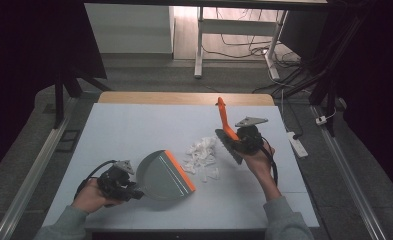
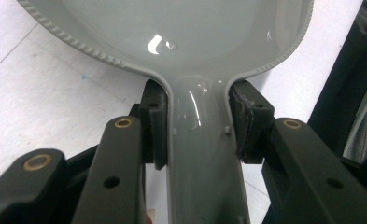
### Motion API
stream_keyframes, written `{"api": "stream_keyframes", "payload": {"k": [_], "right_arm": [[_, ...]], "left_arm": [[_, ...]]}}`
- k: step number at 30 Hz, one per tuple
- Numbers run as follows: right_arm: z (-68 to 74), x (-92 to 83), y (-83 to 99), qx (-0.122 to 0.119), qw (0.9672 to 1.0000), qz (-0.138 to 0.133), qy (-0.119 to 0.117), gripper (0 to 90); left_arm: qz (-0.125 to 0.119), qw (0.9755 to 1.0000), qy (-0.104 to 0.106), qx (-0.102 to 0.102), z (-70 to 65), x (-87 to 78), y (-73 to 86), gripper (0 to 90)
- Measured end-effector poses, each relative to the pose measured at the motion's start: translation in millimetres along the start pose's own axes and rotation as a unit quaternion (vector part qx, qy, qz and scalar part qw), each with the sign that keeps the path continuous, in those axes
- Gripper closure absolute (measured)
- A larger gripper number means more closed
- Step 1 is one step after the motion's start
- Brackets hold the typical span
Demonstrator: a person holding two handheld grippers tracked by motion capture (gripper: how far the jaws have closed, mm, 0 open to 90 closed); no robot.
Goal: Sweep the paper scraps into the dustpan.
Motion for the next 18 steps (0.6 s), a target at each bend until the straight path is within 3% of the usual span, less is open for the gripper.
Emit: {"api": "stream_keyframes", "payload": {"k": [9, 18], "right_arm": [[-9.7, 25.2, -7.4, 0.006, 0.9995, 0.022, 0.020, 70.2], [-19.2, 24.3, -5.6, 0.011, 0.9994, 0.020, 0.026, 70.2]], "left_arm": [[-0.001, 1.0000, 0.004, 0.002, 1.2, 1.0, -0.9, 61.2], [0.001, 1.0000, 0.006, -0.002, -0.2, 4.0, -3.3, 61.1]]}}
Point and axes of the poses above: each handheld gripper's, and its own axes: x roughly forward along the jaws, y roughly out of its underside, z roughly to its left, the point moved 8 cm from there along x, roughly forward along the jaws, and after that the axes turned 3 degrees about -y, right-handed, at the moved point
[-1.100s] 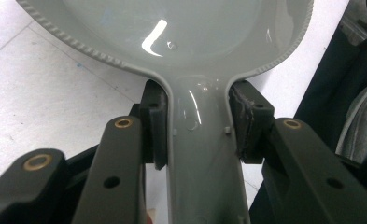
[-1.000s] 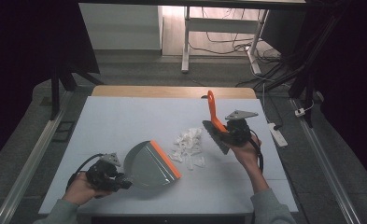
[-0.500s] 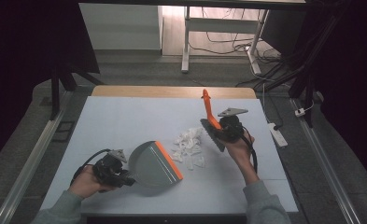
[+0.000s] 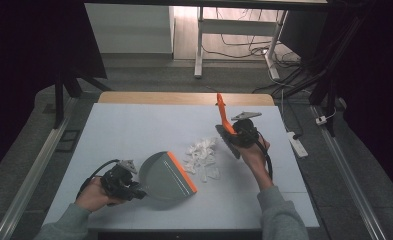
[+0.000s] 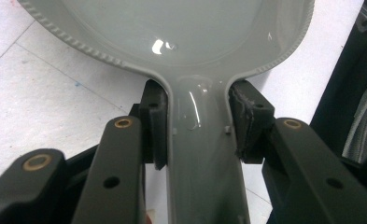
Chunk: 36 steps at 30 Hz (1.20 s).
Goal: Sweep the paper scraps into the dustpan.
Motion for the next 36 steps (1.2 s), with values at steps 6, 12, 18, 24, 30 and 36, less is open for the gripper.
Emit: {"api": "stream_keyframes", "payload": {"k": [6, 12, 18, 24, 30, 36], "right_arm": [[-8.7, 10.6, -4.6, 0.003, 0.9999, 0.015, 0.001, 70.2], [-12.6, 26.8, -8.2, 0.000, 0.9993, 0.038, 0.008, 70.2], [-4.2, 41.2, -10.0, -0.024, 0.9979, 0.059, 0.007, 70.3], [9.7, 50.3, -11.2, -0.046, 0.9964, 0.072, 0.000, 70.3], [28.9, 51.6, -12.0, -0.072, 0.9942, 0.078, -0.018, 70.3], [51.8, 51.6, -11.9, -0.093, 0.9918, 0.080, -0.039, 70.3]], "left_arm": [[0.000, 1.0000, 0.004, -0.003, 0.6, 0.5, 0.4, 61.2], [0.001, 1.0000, 0.004, -0.003, 0.3, 1.0, 0.6, 61.1], [0.002, 1.0000, 0.003, -0.004, 0.5, 1.7, 0.3, 61.1], [0.002, 1.0000, 0.006, -0.005, -0.4, 3.3, -1.2, 61.2], [0.002, 1.0000, 0.007, -0.005, 0.0, 4.0, -1.7, 61.1], [0.002, 1.0000, 0.007, -0.006, 0.2, 4.1, -1.6, 61.2]]}}
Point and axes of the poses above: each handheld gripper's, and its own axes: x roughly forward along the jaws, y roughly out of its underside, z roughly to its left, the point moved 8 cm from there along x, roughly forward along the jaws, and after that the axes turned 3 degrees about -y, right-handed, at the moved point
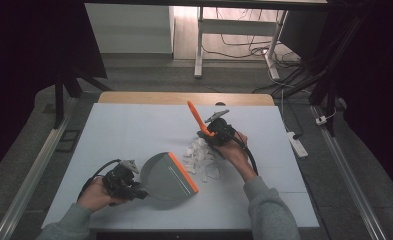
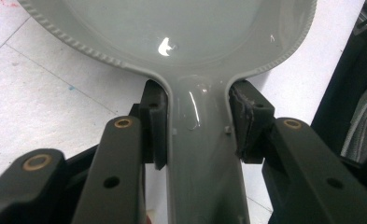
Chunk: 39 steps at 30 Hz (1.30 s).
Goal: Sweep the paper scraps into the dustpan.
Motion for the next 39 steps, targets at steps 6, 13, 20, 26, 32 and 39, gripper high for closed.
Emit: {"api": "stream_keyframes", "payload": {"k": [6, 13, 20, 26, 32, 39], "right_arm": [[17.9, 0.1, -1.2, -0.012, 0.9998, -0.004, -0.015, 70.4], [34.5, -2.2, -0.8, -0.026, 0.9993, -0.010, -0.024, 70.3], [46.8, -3.8, -1.7, -0.030, 0.9987, -0.017, -0.036, 70.3], [66.5, -4.6, -4.4, -0.048, 0.9973, -0.022, -0.051, 70.3], [80.9, -3.3, -6.8, -0.069, 0.9959, -0.026, -0.054, 70.3], [103.6, -5.0, -10.3, -0.086, 0.9928, -0.039, -0.073, 70.3]], "left_arm": [[0.000, 1.0000, 0.001, 0.000, 0.2, 0.1, 0.1, 61.2], [0.000, 1.0000, 0.000, -0.001, -0.1, 0.2, -0.2, 61.1], [-0.001, 1.0000, 0.000, -0.002, -0.2, 0.2, -0.2, 61.1], [-0.001, 1.0000, 0.000, -0.002, -0.5, 0.1, -0.3, 61.1], [-0.001, 1.0000, 0.000, -0.002, -0.6, 0.0, -0.2, 61.1], [-0.001, 1.0000, 0.000, -0.001, -0.4, 0.0, -0.1, 61.1]]}}
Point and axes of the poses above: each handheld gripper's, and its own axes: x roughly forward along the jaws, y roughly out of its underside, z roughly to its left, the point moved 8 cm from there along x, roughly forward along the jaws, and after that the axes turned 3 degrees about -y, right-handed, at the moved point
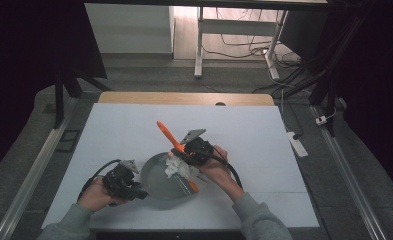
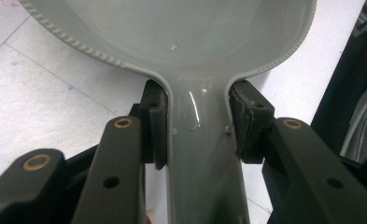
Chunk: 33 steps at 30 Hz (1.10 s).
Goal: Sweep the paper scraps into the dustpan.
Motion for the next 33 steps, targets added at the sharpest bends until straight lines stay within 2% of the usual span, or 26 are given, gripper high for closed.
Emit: {"api": "stream_keyframes", "payload": {"k": [1, 3, 4, 5, 7, 8, 9, 11, 12, 16, 19, 25, 27, 29, 33], "right_arm": [[0.0, 0.0, 0.0, 0.000, 1.0000, 0.000, 0.000, 70.3], [12.0, -3.5, -5.9, -0.006, 0.9997, -0.014, -0.018, 70.3], [12.0, -3.5, -5.9, -0.006, 0.9997, -0.014, -0.018, 70.3], [16.2, -8.5, -10.7, -0.007, 0.9993, -0.027, -0.024, 70.3], [15.8, -12.1, -13.3, -0.008, 0.9991, -0.037, -0.021, 70.3], [11.5, -20.4, -15.9, -0.008, 0.9987, -0.050, -0.011, 70.3], [11.5, -20.4, -15.9, -0.008, 0.9987, -0.050, -0.011, 70.3], [3.7, -29.7, -15.9, 0.007, 0.9982, -0.059, -0.004, 70.3], [-6.7, -38.8, -14.3, 0.025, 0.9971, -0.071, 0.006, 70.3], [-22.0, -51.9, -11.7, 0.041, 0.9950, -0.087, 0.028, 70.3], [-33.5, -61.1, -8.8, 0.057, 0.9931, -0.096, 0.035, 70.3], [-56.6, -69.1, 4.2, 0.086, 0.9906, -0.088, 0.059, 70.3], [-62.4, -68.6, 10.3, 0.099, 0.9903, -0.079, 0.056, 70.2], [-65.9, -65.8, 19.4, 0.108, 0.9910, -0.060, 0.051, 70.2], [-67.0, -62.4, 28.3, 0.107, 0.9916, -0.045, 0.057, 70.2]], "left_arm": [[0.000, 1.0000, 0.000, 0.000, 0.1, 0.0, 0.0, 61.1], [0.000, 1.0000, 0.000, 0.001, 0.1, 0.1, 0.1, 61.1], [0.000, 1.0000, 0.000, 0.000, 0.0, 0.0, 0.0, 61.1], [0.000, 1.0000, 0.000, 0.000, -0.1, 0.0, 0.1, 61.1], [-0.001, 1.0000, 0.000, -0.001, -0.4, 0.2, 0.1, 61.1], [-0.001, 1.0000, 0.000, -0.001, -0.3, 0.1, 0.2, 61.1], [0.000, 1.0000, 0.001, -0.001, -0.3, 0.1, 0.2, 61.1], [0.000, 1.0000, 0.001, 0.000, -0.2, 0.2, 0.3, 61.1], [0.000, 1.0000, 0.000, -0.001, -0.3, 0.2, 0.4, 61.1], [0.000, 1.0000, 0.000, -0.001, -0.2, 0.4, 0.6, 61.1], [0.000, 1.0000, 0.000, -0.001, -0.3, 0.6, 0.8, 61.2], [0.000, 1.0000, 0.000, -0.002, -0.5, 1.0, 1.1, 61.1], [0.000, 1.0000, 0.000, -0.002, -0.5, 1.1, 1.3, 61.1], [0.000, 1.0000, 0.000, -0.002, -0.7, 1.1, 1.3, 61.1], [0.000, 1.0000, 0.000, -0.002, -0.9, 1.0, 1.4, 61.1]]}}
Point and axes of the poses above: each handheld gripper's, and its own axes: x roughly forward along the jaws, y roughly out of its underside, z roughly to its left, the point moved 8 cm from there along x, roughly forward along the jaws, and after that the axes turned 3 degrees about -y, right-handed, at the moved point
